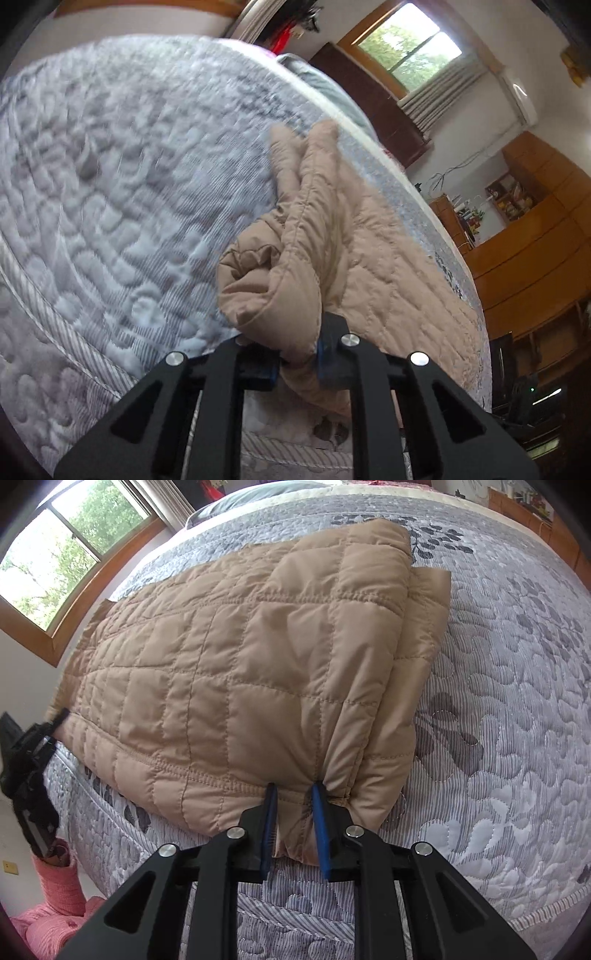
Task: Fold large clothes
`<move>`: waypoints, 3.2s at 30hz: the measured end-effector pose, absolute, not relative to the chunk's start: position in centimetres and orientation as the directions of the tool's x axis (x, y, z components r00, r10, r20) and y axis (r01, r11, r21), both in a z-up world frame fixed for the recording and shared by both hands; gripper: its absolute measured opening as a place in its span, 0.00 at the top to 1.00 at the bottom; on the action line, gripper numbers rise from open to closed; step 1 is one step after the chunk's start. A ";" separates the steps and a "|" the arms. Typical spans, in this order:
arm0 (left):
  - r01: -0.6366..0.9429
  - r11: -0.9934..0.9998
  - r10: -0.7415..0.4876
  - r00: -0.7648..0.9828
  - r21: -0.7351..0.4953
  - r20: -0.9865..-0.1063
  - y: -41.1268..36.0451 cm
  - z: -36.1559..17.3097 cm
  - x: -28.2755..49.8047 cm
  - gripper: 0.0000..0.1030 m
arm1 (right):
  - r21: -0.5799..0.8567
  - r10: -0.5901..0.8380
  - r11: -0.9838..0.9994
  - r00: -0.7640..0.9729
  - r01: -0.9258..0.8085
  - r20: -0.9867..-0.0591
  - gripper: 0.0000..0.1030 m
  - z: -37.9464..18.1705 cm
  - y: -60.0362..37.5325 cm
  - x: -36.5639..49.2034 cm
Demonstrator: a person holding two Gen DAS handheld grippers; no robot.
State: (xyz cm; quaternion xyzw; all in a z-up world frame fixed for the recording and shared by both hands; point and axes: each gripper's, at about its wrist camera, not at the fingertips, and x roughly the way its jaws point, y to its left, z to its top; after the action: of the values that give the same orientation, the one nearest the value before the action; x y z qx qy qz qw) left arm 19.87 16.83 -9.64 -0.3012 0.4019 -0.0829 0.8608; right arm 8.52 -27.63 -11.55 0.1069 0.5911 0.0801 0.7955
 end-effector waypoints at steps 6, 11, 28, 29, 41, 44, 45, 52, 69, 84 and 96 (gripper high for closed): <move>0.094 0.866 -0.398 0.725 -0.492 -0.562 12.7 -3.4 18.4 0.90 | 0.274 0.261 0.962 0.281 0.008 -0.924 0.82 -11.5 -27.5 8.6; 0.277 0.867 -0.476 0.709 -0.414 -0.521 7.6 0.2 17.6 0.90 | 0.279 0.266 0.960 0.278 0.008 -0.923 0.82 -11.5 -27.7 8.9; 0.540 0.779 -0.582 0.433 -0.320 -0.688 -6.0 -5.0 20.3 0.90 | 0.306 0.293 0.952 0.277 0.005 -0.915 0.82 -11.6 -28.0 8.8; 0.537 0.779 -0.578 0.414 -0.325 -0.703 -6.4 -5.8 20.6 0.90 | 0.308 0.295 0.951 0.276 0.004 -0.915 0.82 -11.6 -28.0 8.8; 0.554 0.775 -0.556 0.366 -0.305 -0.747 -7.7 -11.3 21.4 0.88 | 0.299 0.286 0.954 0.274 0.008 -0.918 0.82 -11.6 -28.0 9.0; 0.553 0.772 -0.561 0.363 -0.312 -0.744 -8.0 -11.4 21.5 0.88 | 0.293 0.280 0.956 0.275 0.008 -0.920 0.81 -11.6 -27.8 8.9; 0.544 0.768 -0.574 0.348 -0.339 -0.742 -7.7 -11.4 21.8 0.88 | 0.291 0.277 0.957 0.274 0.010 -0.921 0.81 -11.6 -27.8 8.9; 0.538 0.723 -0.639 0.285 -0.433 -0.714 -5.7 -9.1 21.3 0.69 | 0.265 0.253 0.964 0.255 0.013 -0.933 0.75 -10.7 -26.8 9.3; 0.240 0.941 -0.331 0.520 -0.237 -0.787 3.8 -5.7 26.4 0.43 | 0.355 0.340 0.934 0.399 -0.040 -0.852 0.23 -1.3 -24.2 14.2; 0.172 0.956 -0.295 0.540 -0.239 -0.788 3.5 -7.8 30.1 0.37 | 0.418 0.413 0.908 0.240 -0.031 -0.878 0.21 -6.2 -20.2 20.8; 0.175 0.965 -0.260 0.569 -0.193 -0.780 2.8 -7.9 30.1 0.37 | 0.327 0.353 0.935 0.270 -0.138 -0.896 0.65 -6.6 -17.4 19.8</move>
State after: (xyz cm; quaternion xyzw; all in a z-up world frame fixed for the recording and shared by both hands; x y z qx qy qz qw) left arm 30.10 2.81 -7.88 -0.0471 0.4474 -0.1229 0.8846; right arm 19.84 -17.38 -6.62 0.0921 0.5838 0.1549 0.7916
